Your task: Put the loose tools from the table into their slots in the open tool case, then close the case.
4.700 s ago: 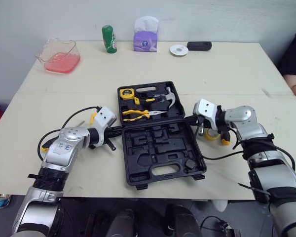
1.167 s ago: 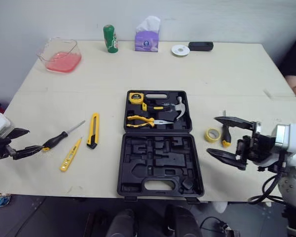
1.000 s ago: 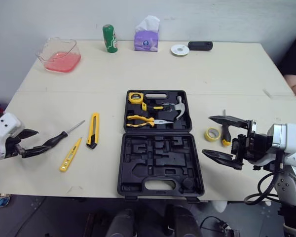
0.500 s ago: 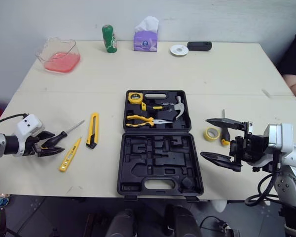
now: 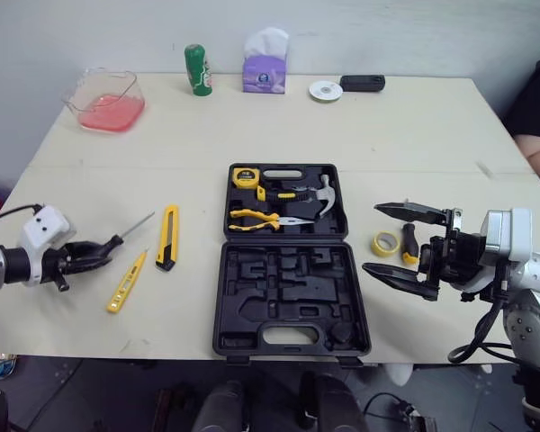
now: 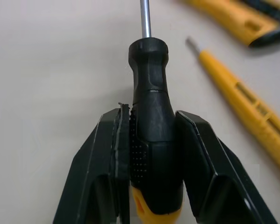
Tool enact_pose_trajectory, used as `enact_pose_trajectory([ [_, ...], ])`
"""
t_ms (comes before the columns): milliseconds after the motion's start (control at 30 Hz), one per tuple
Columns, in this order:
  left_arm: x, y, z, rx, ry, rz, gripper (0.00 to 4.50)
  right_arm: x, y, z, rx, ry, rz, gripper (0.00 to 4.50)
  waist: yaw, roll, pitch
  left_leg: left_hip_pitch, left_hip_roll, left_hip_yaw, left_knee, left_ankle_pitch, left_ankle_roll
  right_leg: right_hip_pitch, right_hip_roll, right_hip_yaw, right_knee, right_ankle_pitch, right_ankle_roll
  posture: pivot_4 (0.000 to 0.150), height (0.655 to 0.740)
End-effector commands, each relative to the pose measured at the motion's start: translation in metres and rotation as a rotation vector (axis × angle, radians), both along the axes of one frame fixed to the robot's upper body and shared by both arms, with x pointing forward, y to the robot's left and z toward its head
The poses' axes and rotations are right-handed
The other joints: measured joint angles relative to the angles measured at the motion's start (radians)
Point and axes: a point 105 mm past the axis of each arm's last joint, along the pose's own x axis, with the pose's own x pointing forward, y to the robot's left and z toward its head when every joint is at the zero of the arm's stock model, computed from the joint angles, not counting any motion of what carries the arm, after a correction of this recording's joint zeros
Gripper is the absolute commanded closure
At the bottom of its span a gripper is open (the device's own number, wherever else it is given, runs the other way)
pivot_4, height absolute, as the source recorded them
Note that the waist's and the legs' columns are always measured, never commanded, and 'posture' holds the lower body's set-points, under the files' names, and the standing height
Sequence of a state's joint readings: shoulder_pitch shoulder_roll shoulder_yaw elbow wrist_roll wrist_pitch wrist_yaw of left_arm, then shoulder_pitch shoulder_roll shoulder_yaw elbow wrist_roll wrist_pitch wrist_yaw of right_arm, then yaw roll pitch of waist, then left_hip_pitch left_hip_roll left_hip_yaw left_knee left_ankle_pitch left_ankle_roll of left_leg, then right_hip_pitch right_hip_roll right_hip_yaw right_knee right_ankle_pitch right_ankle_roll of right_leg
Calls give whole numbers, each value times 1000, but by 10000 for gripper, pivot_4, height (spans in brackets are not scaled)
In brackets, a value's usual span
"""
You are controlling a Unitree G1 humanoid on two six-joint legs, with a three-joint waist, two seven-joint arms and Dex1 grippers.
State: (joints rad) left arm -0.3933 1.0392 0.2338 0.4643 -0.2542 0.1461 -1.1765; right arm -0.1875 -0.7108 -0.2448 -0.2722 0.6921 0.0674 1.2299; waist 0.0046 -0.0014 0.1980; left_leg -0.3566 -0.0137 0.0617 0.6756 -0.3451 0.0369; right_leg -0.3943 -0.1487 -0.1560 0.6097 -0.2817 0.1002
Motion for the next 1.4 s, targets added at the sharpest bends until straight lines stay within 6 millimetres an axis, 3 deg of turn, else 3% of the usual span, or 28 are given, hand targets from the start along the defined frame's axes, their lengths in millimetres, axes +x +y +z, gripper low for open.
enact_pose_trajectory([
  [33,-4,-37,40,-27,-136,-168,34404,0,-12,8,-14,-39,-55,0,4,0,0,-1,0,-1,2,-1,1,0,0,0,0,0,0,1500,7400],
  [200,-8,-102,49,-3,-128,-402,34404,-1,-37,-2,-59,-4,-119,0,18,0,0,-2,0,-1,6,-3,2,1,0,1,0,0,0,1500,7400],
  [500,-2,-189,74,64,-61,-595,34404,-3,-74,-17,-125,33,-244,0,23,0,1,-2,0,1,7,-3,2,2,2,-1,0,0,1,1500,7400],
  [800,4,-244,35,244,69,-714,34404,-8,-85,-30,-108,46,-290,0,19,0,1,-1,0,2,8,-3,2,2,3,1,1,1,1,1500,7400],
  [1033,15,-257,18,338,78,-690,34404,-14,-83,-36,-105,49,-285,0,23,0,1,-2,0,1,8,-3,2,2,3,0,0,1,1,1500,7400],
  [1400,22,-252,6,439,103,-680,34404,-20,-79,-42,-106,58,-262,0,22,0,1,-2,0,0,9,-3,2,2,3,0,0,1,1,1500,7400],
])
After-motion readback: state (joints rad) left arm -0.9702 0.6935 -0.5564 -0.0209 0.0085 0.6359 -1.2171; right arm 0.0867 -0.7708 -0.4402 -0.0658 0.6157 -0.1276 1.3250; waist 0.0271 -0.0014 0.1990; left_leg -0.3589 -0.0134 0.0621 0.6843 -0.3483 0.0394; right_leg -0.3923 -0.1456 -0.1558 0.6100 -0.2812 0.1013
